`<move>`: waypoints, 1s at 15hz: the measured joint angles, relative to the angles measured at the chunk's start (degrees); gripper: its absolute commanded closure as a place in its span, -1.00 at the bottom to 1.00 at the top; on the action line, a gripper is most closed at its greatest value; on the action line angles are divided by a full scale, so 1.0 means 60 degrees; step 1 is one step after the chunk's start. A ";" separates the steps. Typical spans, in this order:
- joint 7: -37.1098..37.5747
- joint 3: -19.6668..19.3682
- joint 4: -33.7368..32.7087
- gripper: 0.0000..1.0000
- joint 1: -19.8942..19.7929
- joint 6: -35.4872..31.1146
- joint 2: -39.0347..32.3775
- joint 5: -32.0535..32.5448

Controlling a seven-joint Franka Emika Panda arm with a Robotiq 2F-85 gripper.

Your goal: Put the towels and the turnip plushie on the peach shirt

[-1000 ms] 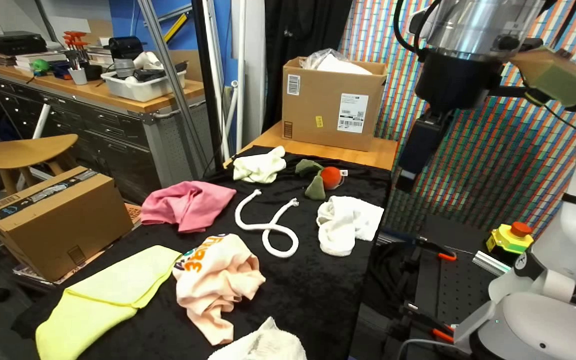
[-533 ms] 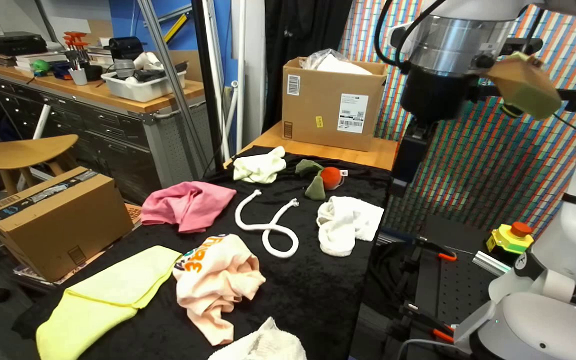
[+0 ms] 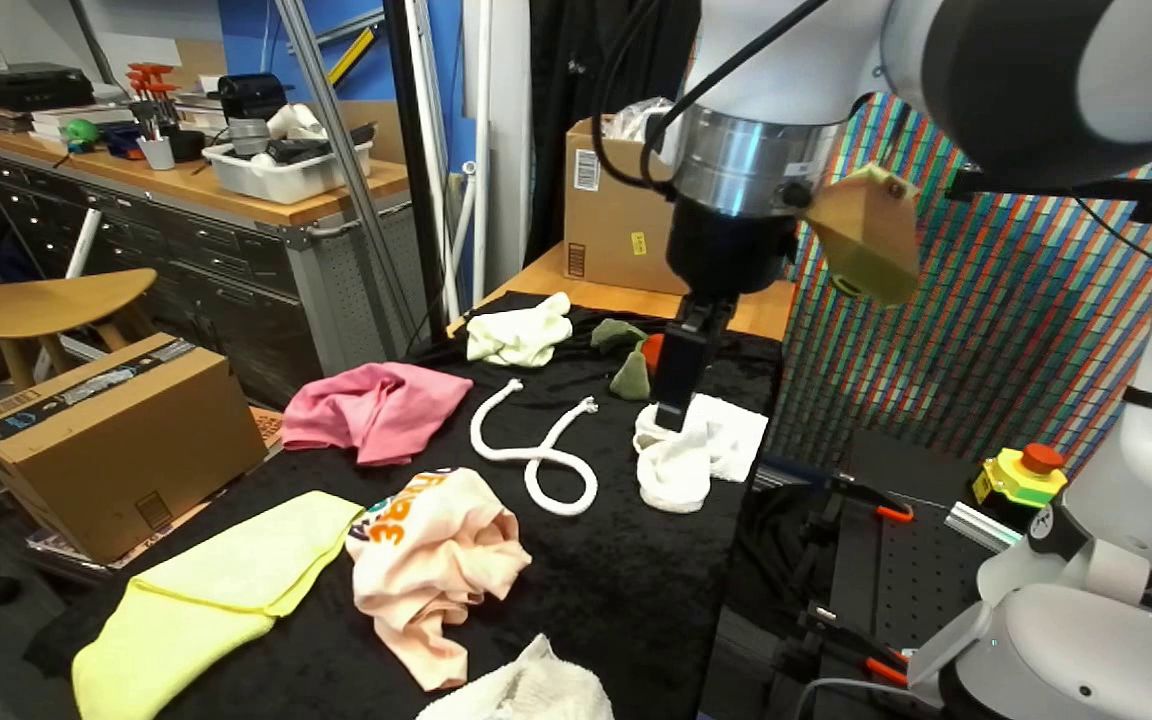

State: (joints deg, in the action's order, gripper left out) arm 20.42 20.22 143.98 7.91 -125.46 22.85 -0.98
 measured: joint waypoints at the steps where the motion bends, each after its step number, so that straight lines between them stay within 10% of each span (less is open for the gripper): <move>1: 0.0105 0.0060 -0.0198 -1.00 0.0002 -0.0326 -0.0445 0.0054; 15: 0.1564 -0.0024 -0.4028 -1.00 0.1333 -0.1643 -0.5537 0.2654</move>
State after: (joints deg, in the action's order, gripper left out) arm 29.80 20.08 119.81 15.91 -135.32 -10.37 14.94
